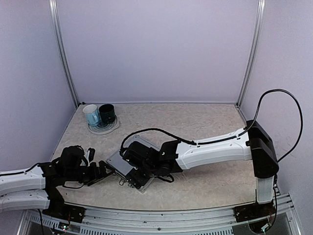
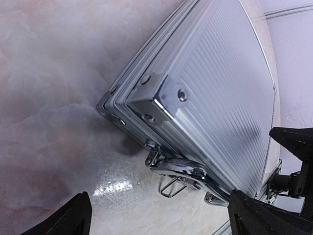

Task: Pack up texas hold em set
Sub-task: Close the middle-side button of the box on the chip case.

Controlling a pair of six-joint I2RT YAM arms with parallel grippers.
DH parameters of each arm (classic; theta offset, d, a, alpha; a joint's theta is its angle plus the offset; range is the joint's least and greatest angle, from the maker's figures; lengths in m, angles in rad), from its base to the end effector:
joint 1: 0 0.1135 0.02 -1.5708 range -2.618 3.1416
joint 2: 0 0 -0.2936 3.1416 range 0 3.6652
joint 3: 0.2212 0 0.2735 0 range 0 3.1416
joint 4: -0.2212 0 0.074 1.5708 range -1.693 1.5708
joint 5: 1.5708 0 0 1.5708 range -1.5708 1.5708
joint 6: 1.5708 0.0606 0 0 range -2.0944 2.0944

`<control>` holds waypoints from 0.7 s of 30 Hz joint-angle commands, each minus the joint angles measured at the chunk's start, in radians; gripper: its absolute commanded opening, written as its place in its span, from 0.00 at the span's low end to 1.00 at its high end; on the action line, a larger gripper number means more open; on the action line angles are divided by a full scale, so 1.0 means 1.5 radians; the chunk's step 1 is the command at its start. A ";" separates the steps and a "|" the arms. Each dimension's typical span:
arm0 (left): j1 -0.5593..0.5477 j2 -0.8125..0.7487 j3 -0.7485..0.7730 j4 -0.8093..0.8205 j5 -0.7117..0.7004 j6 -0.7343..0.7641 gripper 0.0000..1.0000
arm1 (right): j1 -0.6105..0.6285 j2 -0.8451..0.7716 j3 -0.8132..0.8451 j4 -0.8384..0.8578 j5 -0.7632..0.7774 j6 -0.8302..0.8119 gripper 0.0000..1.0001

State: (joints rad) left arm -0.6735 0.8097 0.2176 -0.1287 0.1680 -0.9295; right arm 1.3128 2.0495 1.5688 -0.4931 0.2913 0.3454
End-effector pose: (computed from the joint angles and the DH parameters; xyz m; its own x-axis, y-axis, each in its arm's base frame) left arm 0.1288 -0.1158 0.1387 -0.8801 -0.3085 -0.3610 0.0133 0.7440 -0.6680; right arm 0.1428 0.4730 0.1947 -0.4982 -0.6168 -0.6094 -0.7613 0.6476 -0.0332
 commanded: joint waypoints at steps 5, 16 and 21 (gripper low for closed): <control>0.019 -0.002 0.032 -0.019 -0.011 0.029 0.96 | 0.018 0.018 0.036 -0.029 0.033 -0.024 0.90; 0.026 0.009 0.032 -0.022 -0.008 0.038 0.96 | 0.027 0.042 0.046 -0.004 -0.004 -0.048 0.91; 0.028 0.005 0.029 -0.024 -0.006 0.041 0.96 | 0.029 0.063 0.054 -0.010 0.004 -0.048 0.91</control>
State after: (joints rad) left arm -0.6411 0.8211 0.2390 -0.1585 0.1600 -0.8883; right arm 1.3457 2.1040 1.6211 -0.5003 0.2920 0.2813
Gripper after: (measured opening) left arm 0.959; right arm 0.906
